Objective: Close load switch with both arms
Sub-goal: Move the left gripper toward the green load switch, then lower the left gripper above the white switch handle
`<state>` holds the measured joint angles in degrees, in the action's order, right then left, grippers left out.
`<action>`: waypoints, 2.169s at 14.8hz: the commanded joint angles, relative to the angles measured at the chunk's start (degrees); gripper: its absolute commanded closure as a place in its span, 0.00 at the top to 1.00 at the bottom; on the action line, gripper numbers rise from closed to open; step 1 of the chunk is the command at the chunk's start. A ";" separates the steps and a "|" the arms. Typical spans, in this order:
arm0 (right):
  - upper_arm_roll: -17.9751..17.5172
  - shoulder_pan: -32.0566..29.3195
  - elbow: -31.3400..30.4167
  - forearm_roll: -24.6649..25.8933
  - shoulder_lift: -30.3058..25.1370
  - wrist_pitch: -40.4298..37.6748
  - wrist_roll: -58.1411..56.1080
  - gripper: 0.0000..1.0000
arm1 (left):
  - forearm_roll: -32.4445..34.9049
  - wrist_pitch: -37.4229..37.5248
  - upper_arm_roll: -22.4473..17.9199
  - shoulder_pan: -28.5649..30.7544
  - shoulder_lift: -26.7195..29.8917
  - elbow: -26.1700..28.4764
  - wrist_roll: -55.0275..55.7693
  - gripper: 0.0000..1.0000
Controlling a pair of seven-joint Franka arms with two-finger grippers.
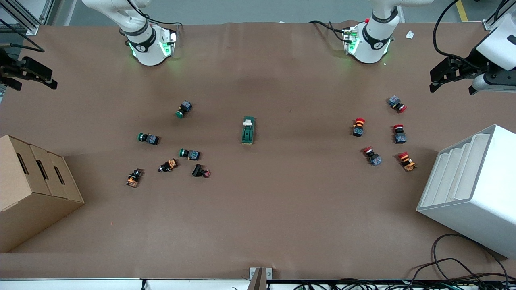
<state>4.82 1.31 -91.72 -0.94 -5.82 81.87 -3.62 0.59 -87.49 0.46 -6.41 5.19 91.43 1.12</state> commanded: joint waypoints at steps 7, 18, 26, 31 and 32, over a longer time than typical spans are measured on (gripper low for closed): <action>0.10 0.36 -1.89 -0.47 -1.83 -0.84 0.90 1.00 | 0.99 1.18 0.50 -0.89 -0.62 -1.96 0.11 1.00; 0.19 0.27 -0.40 -0.38 -1.21 -0.75 0.98 1.00 | 0.72 -10.40 25.62 -1.59 -4.92 9.72 36.62 1.00; 0.19 -0.17 -0.04 0.23 2.64 -0.40 0.99 1.00 | 14.22 -32.30 37.42 -12.46 -17.38 19.22 73.71 1.00; 0.45 -0.70 1.80 -0.20 9.85 2.76 0.46 1.00 | 36.98 -37.23 37.42 -23.01 -30.04 18.52 100.17 1.00; 0.45 -0.87 2.15 0.32 10.99 2.85 0.46 1.00 | 42.24 -37.23 37.42 -25.04 -32.24 18.43 105.87 1.00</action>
<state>5.39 1.07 -91.53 -0.87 2.46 84.80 -3.41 35.18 -124.44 37.90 -28.57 -22.39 111.59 98.80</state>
